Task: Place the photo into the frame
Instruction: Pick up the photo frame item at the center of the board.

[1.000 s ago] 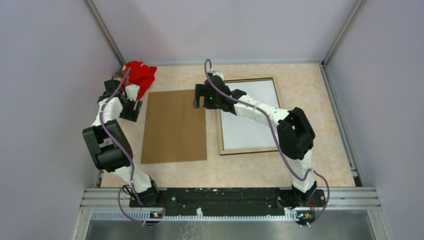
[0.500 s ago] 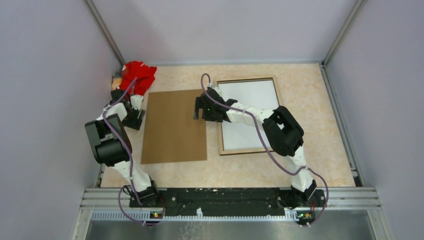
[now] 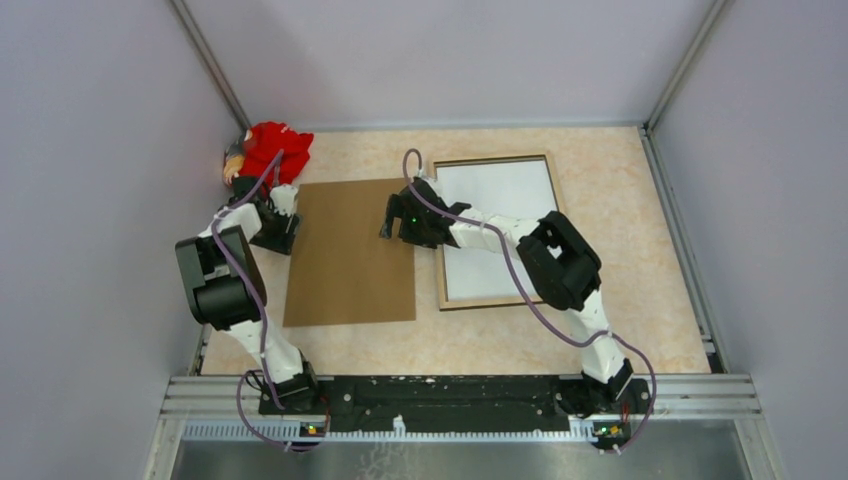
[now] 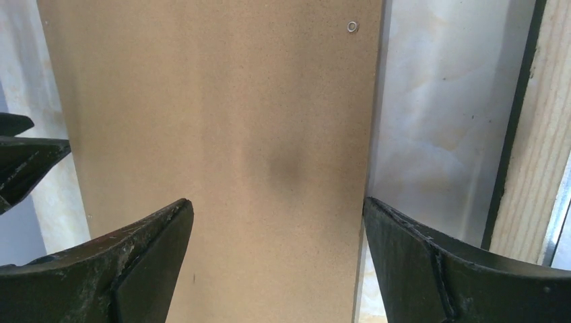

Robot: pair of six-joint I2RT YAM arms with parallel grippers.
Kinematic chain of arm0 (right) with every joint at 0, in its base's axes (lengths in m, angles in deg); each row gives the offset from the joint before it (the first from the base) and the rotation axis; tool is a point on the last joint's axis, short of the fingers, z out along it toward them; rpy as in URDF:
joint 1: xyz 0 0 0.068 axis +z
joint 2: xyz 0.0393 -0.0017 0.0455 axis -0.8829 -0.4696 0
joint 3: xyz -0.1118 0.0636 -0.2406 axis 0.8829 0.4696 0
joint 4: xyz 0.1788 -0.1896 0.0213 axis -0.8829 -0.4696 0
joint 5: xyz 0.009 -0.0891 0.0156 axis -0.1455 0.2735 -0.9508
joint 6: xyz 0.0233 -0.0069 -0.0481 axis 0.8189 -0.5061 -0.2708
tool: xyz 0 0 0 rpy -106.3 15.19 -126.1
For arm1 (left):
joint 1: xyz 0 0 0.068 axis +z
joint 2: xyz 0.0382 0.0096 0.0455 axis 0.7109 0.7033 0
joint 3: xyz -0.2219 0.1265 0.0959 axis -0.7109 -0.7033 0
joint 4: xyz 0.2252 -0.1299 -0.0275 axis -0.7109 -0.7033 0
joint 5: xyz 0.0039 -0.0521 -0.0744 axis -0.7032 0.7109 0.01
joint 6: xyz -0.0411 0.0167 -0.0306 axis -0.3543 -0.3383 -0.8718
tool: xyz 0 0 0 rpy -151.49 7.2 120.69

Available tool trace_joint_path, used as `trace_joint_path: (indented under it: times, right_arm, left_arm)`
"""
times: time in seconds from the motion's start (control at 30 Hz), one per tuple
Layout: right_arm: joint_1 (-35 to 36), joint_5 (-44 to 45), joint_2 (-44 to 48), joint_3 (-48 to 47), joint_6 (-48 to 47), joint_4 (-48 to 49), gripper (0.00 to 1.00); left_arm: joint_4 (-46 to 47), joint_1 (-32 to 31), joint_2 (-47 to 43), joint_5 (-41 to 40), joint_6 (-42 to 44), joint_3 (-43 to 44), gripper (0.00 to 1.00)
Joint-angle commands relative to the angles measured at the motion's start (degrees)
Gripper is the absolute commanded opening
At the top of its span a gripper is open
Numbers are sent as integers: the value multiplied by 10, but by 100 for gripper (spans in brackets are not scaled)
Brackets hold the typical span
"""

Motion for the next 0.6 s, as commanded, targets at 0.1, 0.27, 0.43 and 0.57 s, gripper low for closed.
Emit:
trace_joint_path:
  times: [0.1, 0.27, 0.43, 0.57]
  right_arm:
    - [-3, -89, 7, 36, 66, 97, 96]
    - [-13, -148, 55, 82, 96, 215, 94]
    - [-14, -207, 110, 125, 106, 345, 92]
    - [-14, -267, 133, 161, 150, 491, 89]
  left_arm:
    - [-32, -24, 61, 60, -10, -29, 69]
    - [-40, -34, 64, 74, -1, -31, 67]
    - [-41, -40, 66, 78, 3, -35, 67]
    - [-40, -41, 65, 82, 5, -38, 67]
